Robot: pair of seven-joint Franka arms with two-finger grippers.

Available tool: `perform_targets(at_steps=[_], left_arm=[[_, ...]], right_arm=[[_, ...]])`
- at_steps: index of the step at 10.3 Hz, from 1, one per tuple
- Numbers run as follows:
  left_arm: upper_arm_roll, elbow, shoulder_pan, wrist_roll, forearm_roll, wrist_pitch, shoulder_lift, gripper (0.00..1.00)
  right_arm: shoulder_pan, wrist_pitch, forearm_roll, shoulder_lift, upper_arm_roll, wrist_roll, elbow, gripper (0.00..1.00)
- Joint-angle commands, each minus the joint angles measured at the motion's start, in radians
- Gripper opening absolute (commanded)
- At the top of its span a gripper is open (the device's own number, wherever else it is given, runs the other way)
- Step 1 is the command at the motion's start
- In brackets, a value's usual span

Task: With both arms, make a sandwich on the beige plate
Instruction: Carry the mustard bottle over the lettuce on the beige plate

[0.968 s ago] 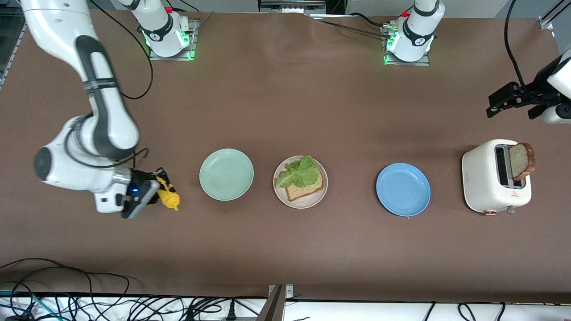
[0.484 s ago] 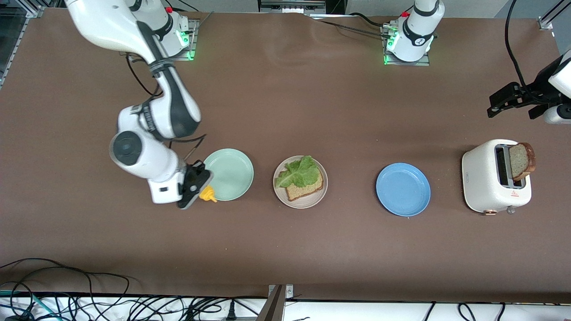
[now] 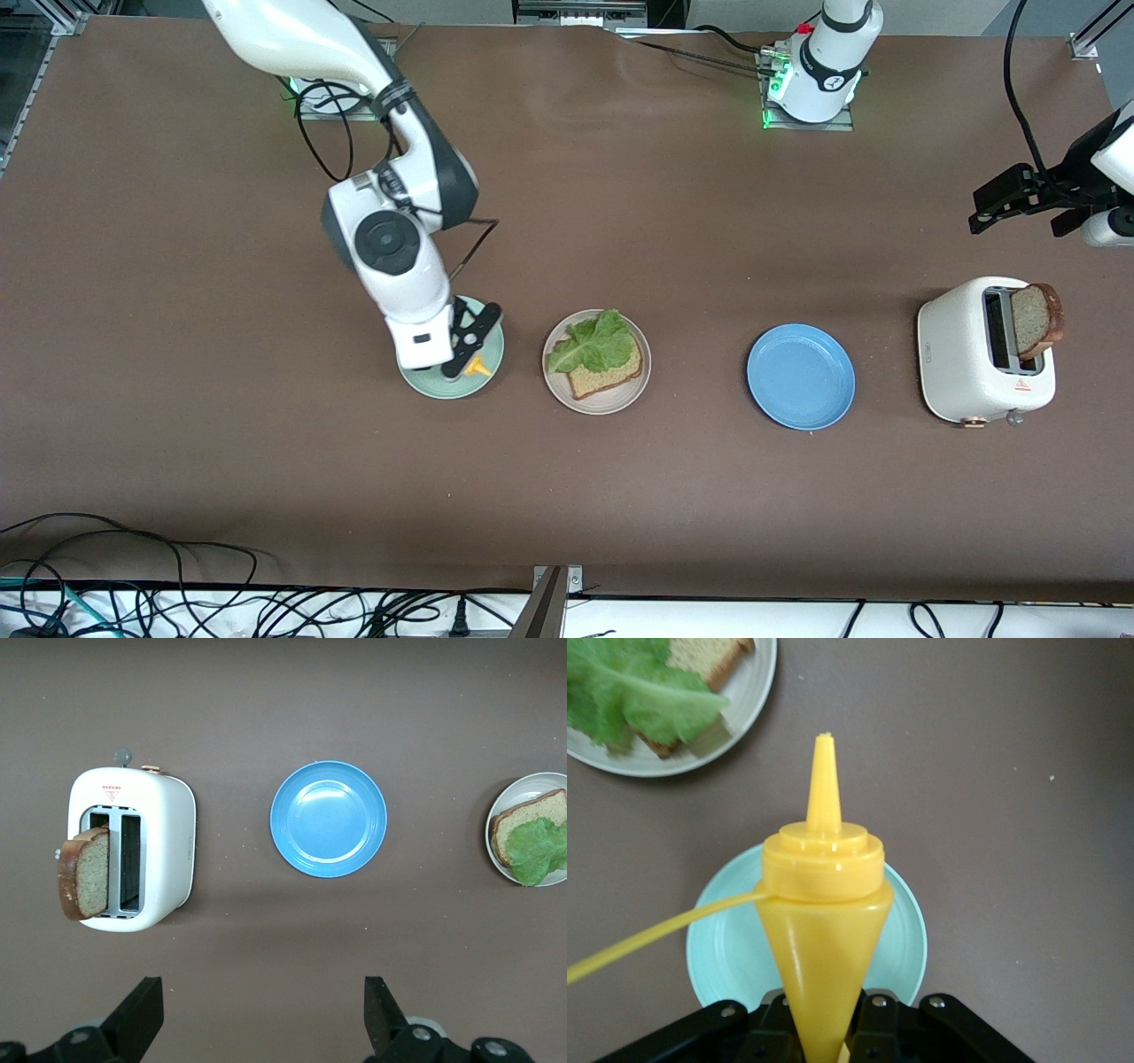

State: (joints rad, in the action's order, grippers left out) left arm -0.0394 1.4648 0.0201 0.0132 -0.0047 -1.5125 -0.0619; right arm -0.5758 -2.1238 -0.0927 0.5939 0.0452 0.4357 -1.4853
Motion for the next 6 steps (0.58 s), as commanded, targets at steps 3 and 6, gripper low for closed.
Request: perform_targets(at_steps=[3, 6], left_arm=[[0.003, 0.011, 0.004, -0.004, -0.004, 0.006, 0.013, 1.0], [0.003, 0.011, 0.006, -0.002, -0.004, 0.006, 0.013, 1.0]], right_arm=[[-0.117, 0.091, -0.189, 0.069, 0.012, -0.041, 0.101, 0.0], [-0.188, 0.096, -0.277, 0.186, 0.012, -0.04, 0.251, 0.0]])
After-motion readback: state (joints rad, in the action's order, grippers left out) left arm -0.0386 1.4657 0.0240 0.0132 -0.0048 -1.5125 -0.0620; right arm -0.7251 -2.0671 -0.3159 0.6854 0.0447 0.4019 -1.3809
